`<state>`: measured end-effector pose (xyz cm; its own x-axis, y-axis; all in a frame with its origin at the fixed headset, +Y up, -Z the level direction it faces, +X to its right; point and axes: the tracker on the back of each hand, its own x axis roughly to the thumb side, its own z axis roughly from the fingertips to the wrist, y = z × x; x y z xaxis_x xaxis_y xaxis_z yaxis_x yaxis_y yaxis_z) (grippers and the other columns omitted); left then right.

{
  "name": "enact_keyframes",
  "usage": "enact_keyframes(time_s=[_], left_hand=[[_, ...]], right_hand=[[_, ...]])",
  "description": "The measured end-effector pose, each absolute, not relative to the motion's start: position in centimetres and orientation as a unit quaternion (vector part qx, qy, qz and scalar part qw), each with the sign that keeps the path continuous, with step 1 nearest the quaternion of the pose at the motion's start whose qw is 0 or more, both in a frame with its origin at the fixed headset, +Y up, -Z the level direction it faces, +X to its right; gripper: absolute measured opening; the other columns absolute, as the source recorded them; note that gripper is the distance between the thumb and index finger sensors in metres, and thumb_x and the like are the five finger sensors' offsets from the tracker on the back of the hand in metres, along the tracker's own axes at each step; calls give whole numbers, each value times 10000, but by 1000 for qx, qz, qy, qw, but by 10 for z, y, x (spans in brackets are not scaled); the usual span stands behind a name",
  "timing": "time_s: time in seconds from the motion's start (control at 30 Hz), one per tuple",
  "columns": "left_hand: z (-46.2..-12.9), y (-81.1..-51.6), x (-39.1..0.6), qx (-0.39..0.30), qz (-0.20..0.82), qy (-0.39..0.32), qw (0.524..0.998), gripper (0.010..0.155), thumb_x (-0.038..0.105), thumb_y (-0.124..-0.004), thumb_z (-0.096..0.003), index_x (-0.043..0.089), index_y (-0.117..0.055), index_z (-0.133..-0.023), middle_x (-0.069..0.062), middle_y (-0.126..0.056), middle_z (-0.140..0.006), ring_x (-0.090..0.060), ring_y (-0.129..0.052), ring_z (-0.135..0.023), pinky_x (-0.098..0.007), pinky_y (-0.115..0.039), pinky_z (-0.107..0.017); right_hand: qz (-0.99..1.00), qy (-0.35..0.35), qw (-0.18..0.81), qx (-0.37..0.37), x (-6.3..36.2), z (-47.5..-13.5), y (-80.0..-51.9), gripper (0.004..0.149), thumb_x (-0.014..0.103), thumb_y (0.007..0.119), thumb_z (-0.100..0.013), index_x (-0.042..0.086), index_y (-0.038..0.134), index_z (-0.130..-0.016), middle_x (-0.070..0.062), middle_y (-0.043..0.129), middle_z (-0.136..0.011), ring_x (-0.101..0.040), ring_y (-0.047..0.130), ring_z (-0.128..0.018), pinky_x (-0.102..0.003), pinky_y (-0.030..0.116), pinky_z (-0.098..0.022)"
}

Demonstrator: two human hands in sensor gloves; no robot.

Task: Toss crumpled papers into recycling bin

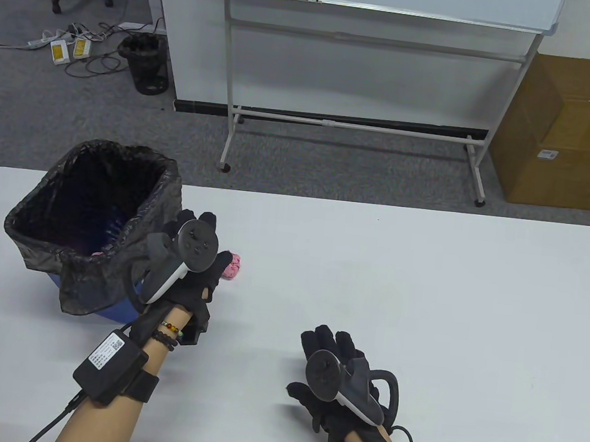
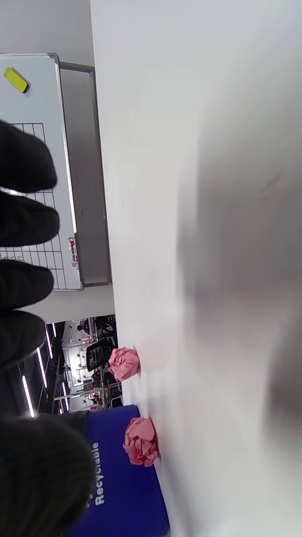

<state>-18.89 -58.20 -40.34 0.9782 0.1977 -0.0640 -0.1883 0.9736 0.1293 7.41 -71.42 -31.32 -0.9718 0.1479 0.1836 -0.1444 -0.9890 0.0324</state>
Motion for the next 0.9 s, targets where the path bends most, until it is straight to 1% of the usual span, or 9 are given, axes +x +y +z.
enact_keyframes(time_s=[0.47, 0.63, 0.9], left_hand=[[-433, -680, -197, -35, 77, 78, 993, 757, 500, -805, -479, 219, -523, -1123, -186, -454, -1220, -484, -588, -1078, -629, -613, -731], [-439, -707, -205, -63, 63, 99, 991, 751, 484, -806, -482, 223, -516, -1123, -178, -444, -1222, -489, -589, -1076, -626, -617, -731], [-444, -736, -218, -100, 27, 129, 986, 701, 414, -824, -486, 245, -543, -1106, -147, -480, -1216, -500, -627, -1060, -624, -638, -723]], right_hand=[[993, 16, 68, 96, 73, -312, -714, 920, 645, 794, -299, 333, 428, -1083, 17, 449, -1191, -377, 508, -1119, -562, 547, -757], [993, 19, 65, 97, 72, -312, -715, 920, 646, 793, -298, 333, 428, -1083, 19, 450, -1191, -379, 509, -1118, -562, 547, -757], [993, 22, 63, 96, 72, -312, -715, 920, 646, 793, -299, 332, 429, -1083, 20, 450, -1191, -378, 507, -1119, -561, 547, -757]])
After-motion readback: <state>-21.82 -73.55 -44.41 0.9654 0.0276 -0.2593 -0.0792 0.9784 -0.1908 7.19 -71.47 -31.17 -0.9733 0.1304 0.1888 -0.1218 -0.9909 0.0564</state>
